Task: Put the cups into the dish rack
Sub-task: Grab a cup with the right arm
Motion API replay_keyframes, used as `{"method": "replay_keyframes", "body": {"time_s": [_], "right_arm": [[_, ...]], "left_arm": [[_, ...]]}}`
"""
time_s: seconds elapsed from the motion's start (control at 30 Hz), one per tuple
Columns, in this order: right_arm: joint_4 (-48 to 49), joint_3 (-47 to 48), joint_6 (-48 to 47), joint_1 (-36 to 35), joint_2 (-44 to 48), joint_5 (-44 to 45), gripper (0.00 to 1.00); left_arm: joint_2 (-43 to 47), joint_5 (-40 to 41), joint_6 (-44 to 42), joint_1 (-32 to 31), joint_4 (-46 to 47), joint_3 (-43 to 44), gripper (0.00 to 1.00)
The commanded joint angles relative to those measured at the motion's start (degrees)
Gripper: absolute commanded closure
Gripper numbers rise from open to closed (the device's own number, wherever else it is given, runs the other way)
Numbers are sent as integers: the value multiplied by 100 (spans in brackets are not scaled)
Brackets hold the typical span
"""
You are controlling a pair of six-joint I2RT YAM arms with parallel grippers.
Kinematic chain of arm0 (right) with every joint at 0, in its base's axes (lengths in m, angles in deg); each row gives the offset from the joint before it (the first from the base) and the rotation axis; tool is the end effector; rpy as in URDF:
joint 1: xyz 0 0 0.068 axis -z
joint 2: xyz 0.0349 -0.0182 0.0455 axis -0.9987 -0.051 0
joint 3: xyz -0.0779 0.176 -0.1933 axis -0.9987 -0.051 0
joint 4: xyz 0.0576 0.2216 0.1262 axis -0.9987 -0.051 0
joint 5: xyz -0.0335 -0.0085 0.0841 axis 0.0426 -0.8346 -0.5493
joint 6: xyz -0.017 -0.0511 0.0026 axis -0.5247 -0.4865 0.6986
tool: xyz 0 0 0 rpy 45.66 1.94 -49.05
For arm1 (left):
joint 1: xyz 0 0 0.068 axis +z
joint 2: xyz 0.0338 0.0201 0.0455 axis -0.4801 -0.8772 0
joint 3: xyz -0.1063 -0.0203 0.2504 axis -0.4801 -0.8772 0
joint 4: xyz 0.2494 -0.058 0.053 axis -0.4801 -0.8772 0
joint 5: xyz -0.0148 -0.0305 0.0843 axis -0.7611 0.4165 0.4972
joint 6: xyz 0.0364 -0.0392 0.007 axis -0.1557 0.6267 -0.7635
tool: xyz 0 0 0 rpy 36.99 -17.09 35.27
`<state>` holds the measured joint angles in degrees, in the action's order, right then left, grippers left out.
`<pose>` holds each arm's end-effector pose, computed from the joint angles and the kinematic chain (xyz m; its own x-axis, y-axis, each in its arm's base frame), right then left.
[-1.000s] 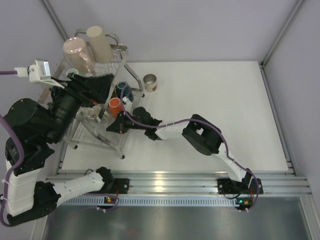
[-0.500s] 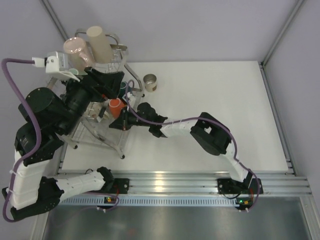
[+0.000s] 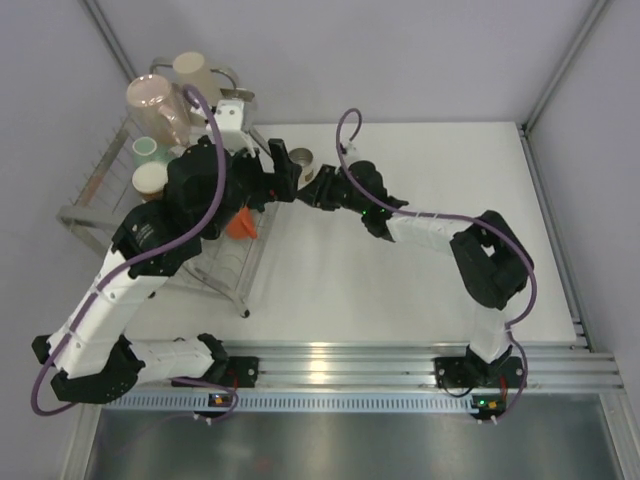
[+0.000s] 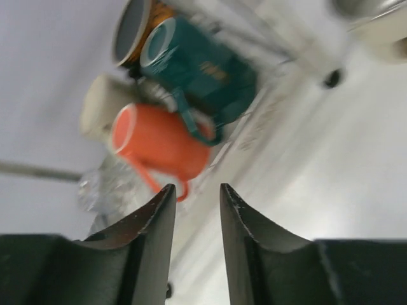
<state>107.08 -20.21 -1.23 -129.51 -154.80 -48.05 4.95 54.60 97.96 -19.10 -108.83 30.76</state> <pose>0.3151 0.3003 0.2371 -0.7037 0.3023 -0.6429 -0.4753 0.4723 0.7423 0.1378 -0.1285 0.5190 -0.2723 -0.1683 -0.9474 0.2984 0.9213 -0.2494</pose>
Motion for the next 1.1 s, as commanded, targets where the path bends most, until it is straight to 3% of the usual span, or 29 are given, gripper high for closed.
{"method": "replay_keyframes", "body": {"time_s": [0.0, 0.1, 0.17, 0.27, 0.43, 0.63, 0.8, 1.07], "right_arm": [[-1330, 559, -610, 366, 191, 825, 63], [-1796, 1201, -796, 647, -117, 949, 58], [-1946, 1631, -805, 771, -398, 1019, 55], [-2306, 2290, -989, 904, -819, 1300, 53], [-2939, 3432, -1218, 921, -1636, 1450, 53], [-2825, 3759, -1174, 939, -2041, 1679, 53], [-2825, 4058, -1192, 939, -2323, 1538, 52], [-2465, 4138, -1008, 930, -2587, 1512, 53]], "left_arm": [[175, 92, -52, 15, 139, -540, 5], [131, 416, -43, 50, 156, -988, 4], [105, 216, 36, 164, 218, -1164, 4], [87, -459, 98, 656, 279, -1384, 4], [201, -743, 37, 1491, 244, -1613, 4], [192, -699, -78, 1905, 68, -1631, 4], [236, -1146, -139, 1923, 121, -1596, 4], [166, -2884, -122, 1914, 498, -1438, 4]]}}
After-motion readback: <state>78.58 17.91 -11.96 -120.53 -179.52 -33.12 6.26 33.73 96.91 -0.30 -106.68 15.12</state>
